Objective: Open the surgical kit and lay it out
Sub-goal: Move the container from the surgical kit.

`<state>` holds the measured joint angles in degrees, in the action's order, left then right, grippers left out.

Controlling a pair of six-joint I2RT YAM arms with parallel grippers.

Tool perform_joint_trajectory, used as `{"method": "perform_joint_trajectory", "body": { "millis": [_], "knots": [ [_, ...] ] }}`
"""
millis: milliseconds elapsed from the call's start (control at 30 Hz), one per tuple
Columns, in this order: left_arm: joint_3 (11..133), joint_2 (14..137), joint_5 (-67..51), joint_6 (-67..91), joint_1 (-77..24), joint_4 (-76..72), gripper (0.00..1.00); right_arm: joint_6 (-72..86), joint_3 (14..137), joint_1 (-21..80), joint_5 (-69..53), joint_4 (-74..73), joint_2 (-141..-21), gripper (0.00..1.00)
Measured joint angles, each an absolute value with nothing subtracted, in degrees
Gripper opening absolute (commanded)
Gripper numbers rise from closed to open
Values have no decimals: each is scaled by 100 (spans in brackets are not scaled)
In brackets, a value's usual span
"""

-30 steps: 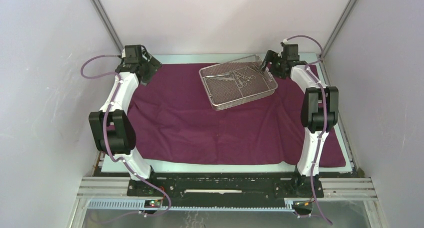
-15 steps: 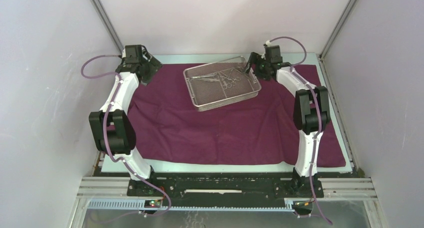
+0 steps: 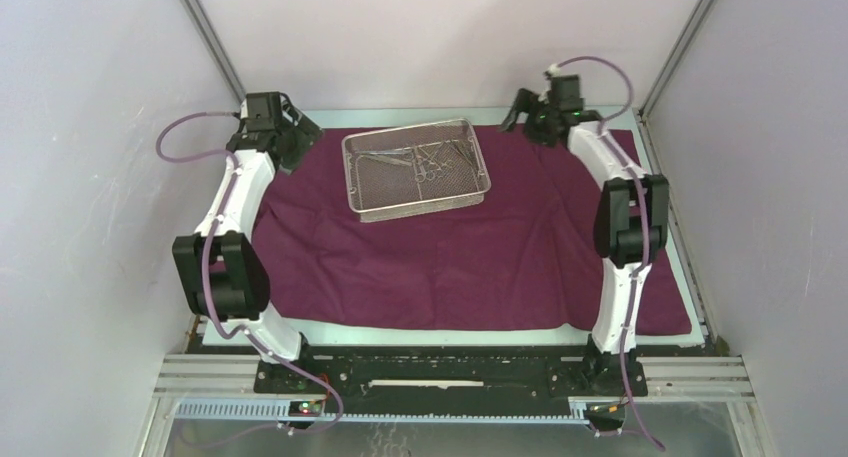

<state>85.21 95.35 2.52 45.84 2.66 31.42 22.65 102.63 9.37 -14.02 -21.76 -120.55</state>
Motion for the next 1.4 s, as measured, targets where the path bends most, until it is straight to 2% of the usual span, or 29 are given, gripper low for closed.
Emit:
{"method": "perform_joint_trajectory", "body": {
  "millis": [267, 467, 633, 933, 1200, 1400],
  "knots": [
    [8241, 9048, 255, 4598, 75, 3142, 83, 1887, 10427, -639, -1153, -2344, -12055, 94],
    [7824, 8748, 233, 4587, -344, 3138, 83, 1861, 10289, -1203, -1035, -2340, -12114, 93],
    [7424, 8473, 213, 4584, -539, 3100, 83, 1900, 10401, -1518, -943, -2403, -12460, 93],
    [6908, 7850, 130, 4486, -648, 3100, 83, 1682, 11441, -1874, -432, -3124, -13351, 93],
    [6845, 7609, 117, 4392, -648, 3087, 83, 1323, 12315, -1940, 12, -3597, -13729, 93],
    [6820, 7605, 10, 4359, -650, 3070, 83, 838, 12742, -1850, 499, -3750, -14084, 97]
  ]
}}
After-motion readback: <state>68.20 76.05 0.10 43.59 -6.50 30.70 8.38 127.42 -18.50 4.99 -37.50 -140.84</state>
